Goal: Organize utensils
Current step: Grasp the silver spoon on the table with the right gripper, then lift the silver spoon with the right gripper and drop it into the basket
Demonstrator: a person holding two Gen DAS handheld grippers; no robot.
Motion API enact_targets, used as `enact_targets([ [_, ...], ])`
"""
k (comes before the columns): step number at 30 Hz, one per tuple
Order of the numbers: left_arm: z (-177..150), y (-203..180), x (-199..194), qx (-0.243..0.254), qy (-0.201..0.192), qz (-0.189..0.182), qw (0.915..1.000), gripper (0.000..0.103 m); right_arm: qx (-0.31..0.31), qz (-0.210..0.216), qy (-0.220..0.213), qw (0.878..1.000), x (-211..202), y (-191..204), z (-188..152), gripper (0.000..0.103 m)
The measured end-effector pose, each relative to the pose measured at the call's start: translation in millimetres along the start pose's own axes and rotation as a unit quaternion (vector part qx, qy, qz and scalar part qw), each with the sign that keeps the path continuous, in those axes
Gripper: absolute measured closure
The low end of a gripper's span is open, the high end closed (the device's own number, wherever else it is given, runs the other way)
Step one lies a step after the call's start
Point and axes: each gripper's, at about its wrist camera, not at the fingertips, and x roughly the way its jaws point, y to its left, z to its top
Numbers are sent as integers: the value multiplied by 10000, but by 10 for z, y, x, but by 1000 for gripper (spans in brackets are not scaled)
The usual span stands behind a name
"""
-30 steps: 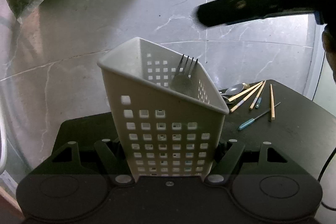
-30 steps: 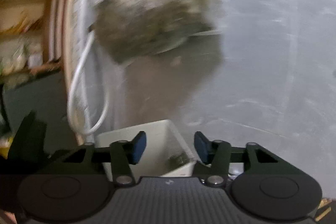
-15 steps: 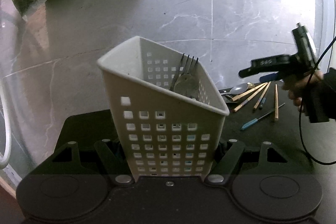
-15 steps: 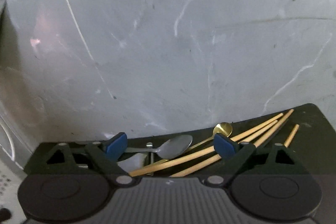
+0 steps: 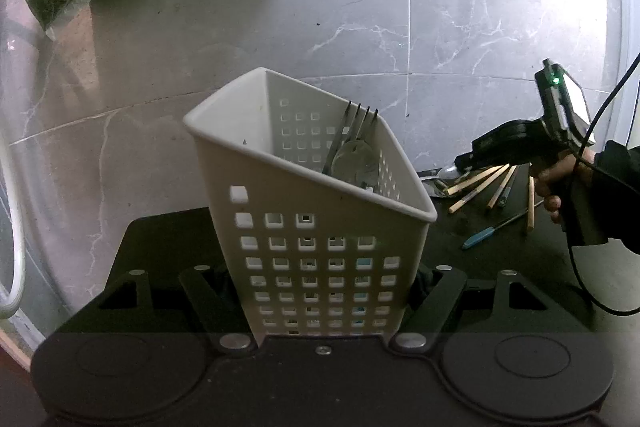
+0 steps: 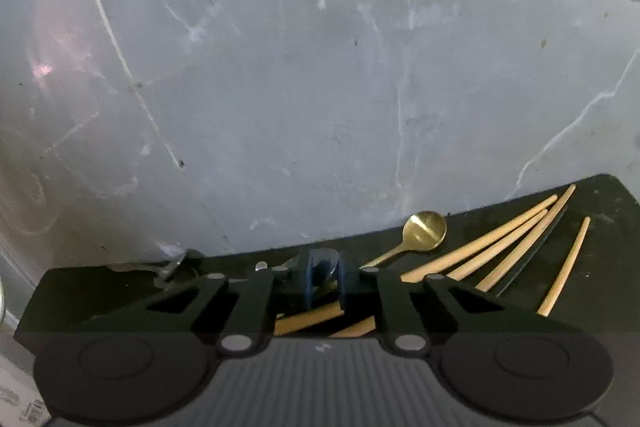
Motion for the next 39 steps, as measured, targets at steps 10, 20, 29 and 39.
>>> enact_targets([
  [10, -32, 50, -21, 44, -37, -105, 9999, 27, -438, -58, -797, 9958, -771, 346, 161, 102],
  [20, -81, 110, -38, 117, -129, -260, 9995, 27, -1672, -355, -1587, 9724, -1633, 940, 453, 102],
  [29, -120, 137, -69, 131, -180, -312, 9993, 27, -2835, 781, -1710, 9404, -2480, 1655, 599, 102],
  [39, -97, 119, -70, 129, -145, -284, 9994, 27, -4295, 1529, -708, 8872, -2018, 2357, 15, 102],
])
